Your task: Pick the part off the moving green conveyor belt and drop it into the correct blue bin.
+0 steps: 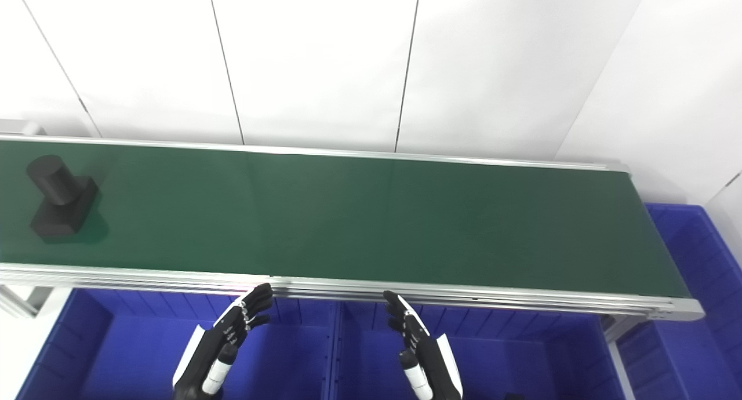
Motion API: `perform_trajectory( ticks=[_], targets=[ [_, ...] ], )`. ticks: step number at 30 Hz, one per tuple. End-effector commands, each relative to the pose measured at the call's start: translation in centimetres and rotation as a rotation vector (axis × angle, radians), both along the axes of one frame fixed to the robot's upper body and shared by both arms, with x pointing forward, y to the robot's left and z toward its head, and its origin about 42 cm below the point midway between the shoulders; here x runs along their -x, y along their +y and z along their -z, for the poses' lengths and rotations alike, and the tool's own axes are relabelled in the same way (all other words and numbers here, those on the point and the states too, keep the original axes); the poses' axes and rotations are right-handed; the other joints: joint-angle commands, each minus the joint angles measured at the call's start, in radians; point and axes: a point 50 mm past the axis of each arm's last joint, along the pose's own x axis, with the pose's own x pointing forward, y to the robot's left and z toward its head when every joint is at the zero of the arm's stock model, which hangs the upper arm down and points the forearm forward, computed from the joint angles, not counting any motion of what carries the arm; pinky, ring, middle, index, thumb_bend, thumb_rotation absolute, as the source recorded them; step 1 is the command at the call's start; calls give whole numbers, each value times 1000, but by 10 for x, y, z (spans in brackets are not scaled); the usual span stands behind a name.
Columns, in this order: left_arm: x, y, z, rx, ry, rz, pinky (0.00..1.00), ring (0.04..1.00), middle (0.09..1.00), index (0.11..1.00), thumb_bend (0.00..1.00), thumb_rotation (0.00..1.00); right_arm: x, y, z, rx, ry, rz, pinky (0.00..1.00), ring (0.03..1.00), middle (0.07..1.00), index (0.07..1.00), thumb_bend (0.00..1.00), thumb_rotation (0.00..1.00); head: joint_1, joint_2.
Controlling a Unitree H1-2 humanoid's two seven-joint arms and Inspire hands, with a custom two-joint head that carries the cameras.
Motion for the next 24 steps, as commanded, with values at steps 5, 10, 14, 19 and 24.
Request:
perform_trajectory(
  ticks=[5,10,14,19,24],
  targets=[
    [-10,4,-16,23,-93,-1,825,877,887,863,872,940,-12,6,-20,-35,-116,-4,881,924,936,898,855,1000,-34,22],
    [-10,6,-17,20,-98,-2,811,871,882,856,877,944,-13,10,-22,-51,-119,-8,883,925,935,895,865,1000,-39,12],
    [-9,7,-16,23,-93,5,808,871,883,857,888,947,-12,10,-21,-54,-113,-8,886,926,936,894,879,1000,-49,4],
    [-9,9,-18,27,-97,8,820,877,889,862,907,949,-11,11,-20,-30,-117,-5,882,922,933,899,871,1000,-59,16],
    [-10,13,-19,29,-100,12,831,885,895,868,902,959,-13,16,-22,-37,-122,-6,886,922,932,897,861,1000,-92,37]
  ],
)
